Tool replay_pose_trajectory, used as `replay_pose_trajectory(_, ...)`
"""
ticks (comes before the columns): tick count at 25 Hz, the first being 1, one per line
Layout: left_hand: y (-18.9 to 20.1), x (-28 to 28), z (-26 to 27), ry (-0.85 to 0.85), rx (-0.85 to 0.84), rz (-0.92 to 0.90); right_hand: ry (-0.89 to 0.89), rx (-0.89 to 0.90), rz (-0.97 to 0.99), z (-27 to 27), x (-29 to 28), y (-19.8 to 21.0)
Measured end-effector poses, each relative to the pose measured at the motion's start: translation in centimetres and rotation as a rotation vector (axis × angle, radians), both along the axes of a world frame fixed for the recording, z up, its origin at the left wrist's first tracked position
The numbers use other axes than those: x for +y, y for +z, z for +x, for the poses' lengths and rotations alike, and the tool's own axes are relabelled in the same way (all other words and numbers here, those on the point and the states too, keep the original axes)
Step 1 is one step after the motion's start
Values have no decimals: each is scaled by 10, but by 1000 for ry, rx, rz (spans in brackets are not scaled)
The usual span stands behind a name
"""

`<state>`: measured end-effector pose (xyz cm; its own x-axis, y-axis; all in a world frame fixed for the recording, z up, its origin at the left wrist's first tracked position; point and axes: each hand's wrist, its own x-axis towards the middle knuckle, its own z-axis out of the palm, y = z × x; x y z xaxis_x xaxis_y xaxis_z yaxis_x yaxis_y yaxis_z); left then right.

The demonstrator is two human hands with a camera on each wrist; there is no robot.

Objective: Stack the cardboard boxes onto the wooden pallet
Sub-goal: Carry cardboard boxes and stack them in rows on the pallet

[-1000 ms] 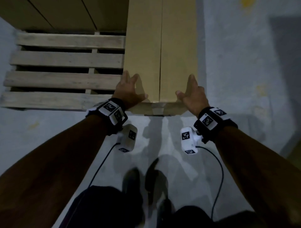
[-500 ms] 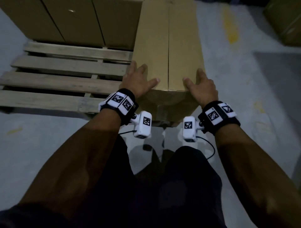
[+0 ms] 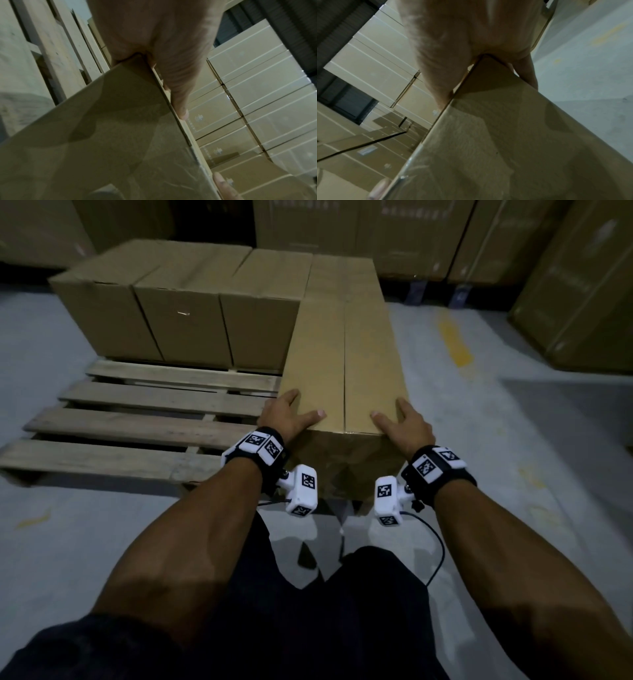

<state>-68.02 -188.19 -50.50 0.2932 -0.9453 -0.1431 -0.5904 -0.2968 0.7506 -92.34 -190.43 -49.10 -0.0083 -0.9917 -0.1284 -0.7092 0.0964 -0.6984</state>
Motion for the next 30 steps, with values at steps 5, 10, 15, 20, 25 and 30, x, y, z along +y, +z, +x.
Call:
replay_pose_trajectory(5,0,-2,0,5,-20,5,4,45,4,2,-2,0)
replay_pose_trajectory(10,3,-5,0,3,-53,14,13,67,17,4,-5,2)
replay_pose_trajectory(15,3,-7,-1,0,-61,21,23,82,12,4,-6,6)
replay_pose_trajectory(20,3,-10,-3,-4,-39,31,29,78,18,2,-9,11)
replay_pose_trajectory(25,2,-13,-6,-8,-48,34,7,65,36,0,-15,9)
replay_pose_trajectory(30,4,-14,-8,-5,-62,26,-8,56,40,-1,-19,7)
